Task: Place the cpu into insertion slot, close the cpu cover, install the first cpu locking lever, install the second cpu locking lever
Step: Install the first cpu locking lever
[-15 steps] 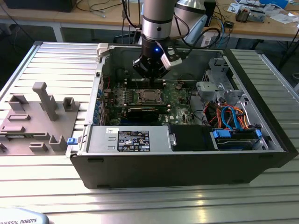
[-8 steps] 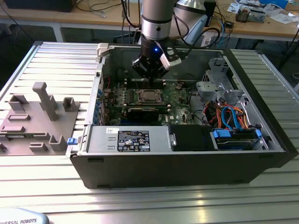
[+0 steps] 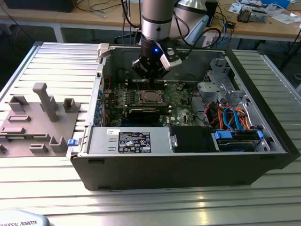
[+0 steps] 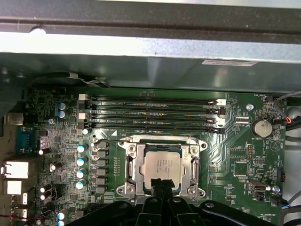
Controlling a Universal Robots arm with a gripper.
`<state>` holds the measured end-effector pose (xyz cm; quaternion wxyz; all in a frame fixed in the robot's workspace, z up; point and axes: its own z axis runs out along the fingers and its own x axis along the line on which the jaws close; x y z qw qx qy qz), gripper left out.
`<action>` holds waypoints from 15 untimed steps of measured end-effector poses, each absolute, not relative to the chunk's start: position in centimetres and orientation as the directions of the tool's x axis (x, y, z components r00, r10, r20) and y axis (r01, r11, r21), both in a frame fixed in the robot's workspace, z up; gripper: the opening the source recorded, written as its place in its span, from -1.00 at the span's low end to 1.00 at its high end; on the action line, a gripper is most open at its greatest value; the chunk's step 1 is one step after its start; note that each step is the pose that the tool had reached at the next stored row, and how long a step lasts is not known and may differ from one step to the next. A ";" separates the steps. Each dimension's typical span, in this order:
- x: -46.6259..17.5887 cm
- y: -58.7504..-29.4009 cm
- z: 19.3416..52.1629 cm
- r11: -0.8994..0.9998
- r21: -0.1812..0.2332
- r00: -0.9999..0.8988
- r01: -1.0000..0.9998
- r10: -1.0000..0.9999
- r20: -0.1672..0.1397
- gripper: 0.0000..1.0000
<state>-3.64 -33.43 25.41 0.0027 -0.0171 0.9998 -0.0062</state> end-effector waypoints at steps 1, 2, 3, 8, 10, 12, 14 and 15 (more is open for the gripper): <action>-3.7 -33.4 25.4 0.999 -0.012 -0.999 -0.034 -0.034 -0.005 -0.79; -3.7 -33.4 25.4 0.999 -0.012 -0.999 -0.034 -0.034 -0.005 -0.79; -3.7 -33.4 25.4 0.999 -0.012 -0.999 -0.034 -0.034 -0.005 -0.79; -3.9 -33.4 25.4 0.999 -0.012 -0.999 -0.034 -0.034 -0.005 -0.79; -3.9 -33.4 25.4 0.999 -0.012 -0.999 -0.034 -0.034 -0.005 -0.79; -4.2 -33.4 25.4 0.999 -0.012 -0.999 -0.034 -0.034 -0.005 -0.79; -4.2 -33.4 25.4 0.999 -0.012 -0.999 -0.034 -0.034 -0.005 -0.79; -4.2 -33.4 25.4 0.999 -0.012 -0.999 -0.034 -0.034 -0.005 -0.79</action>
